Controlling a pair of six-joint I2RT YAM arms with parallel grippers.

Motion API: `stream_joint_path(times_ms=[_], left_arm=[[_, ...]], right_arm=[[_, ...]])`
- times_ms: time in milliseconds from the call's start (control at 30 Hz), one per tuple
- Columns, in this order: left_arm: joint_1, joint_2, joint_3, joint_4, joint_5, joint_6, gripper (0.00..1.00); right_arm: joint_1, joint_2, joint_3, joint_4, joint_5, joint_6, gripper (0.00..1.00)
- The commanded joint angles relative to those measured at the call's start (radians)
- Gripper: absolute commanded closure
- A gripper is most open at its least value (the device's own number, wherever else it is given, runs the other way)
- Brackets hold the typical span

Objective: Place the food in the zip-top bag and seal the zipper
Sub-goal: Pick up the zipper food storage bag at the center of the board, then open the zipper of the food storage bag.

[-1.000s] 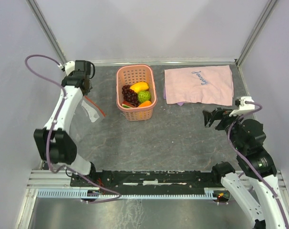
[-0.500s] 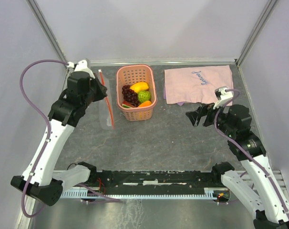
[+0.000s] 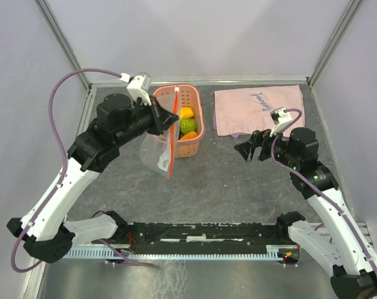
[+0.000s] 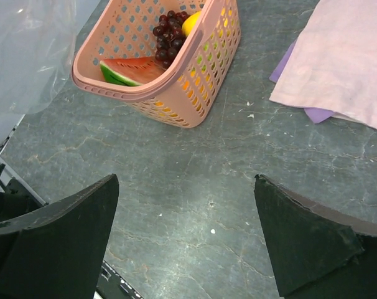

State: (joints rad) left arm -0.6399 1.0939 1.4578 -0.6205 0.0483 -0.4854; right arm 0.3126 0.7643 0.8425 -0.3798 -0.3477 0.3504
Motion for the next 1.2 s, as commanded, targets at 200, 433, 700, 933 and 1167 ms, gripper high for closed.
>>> stream_joint_path(times_ms=[200, 433, 700, 933, 1167], left_arm=[[-0.223, 0.142, 0.162, 0.174, 0.05, 0.009, 0.97], [-0.29, 0.215, 0.156, 0.24, -0.023, 0.022, 0.97], [-0.291, 0.322, -0.011, 0.389, -0.133, -0.056, 0.97], [-0.292, 0.474, -0.094, 0.51, -0.186, -0.153, 0.97], [-0.291, 0.542, -0.096, 0.553, -0.236, -0.188, 0.97]], right_arm=[[0.003, 0.003, 0.112, -0.044, 0.04, -0.017, 0.01], [0.003, -0.002, 0.178, -0.188, 0.168, -0.034, 0.01], [0.003, 0.012, 0.203, -0.291, 0.21, -0.071, 0.01], [0.003, 0.06, 0.14, -0.219, 0.127, -0.031, 0.02], [0.02, 0.126, 0.06, -0.062, 0.054, 0.058, 0.04]])
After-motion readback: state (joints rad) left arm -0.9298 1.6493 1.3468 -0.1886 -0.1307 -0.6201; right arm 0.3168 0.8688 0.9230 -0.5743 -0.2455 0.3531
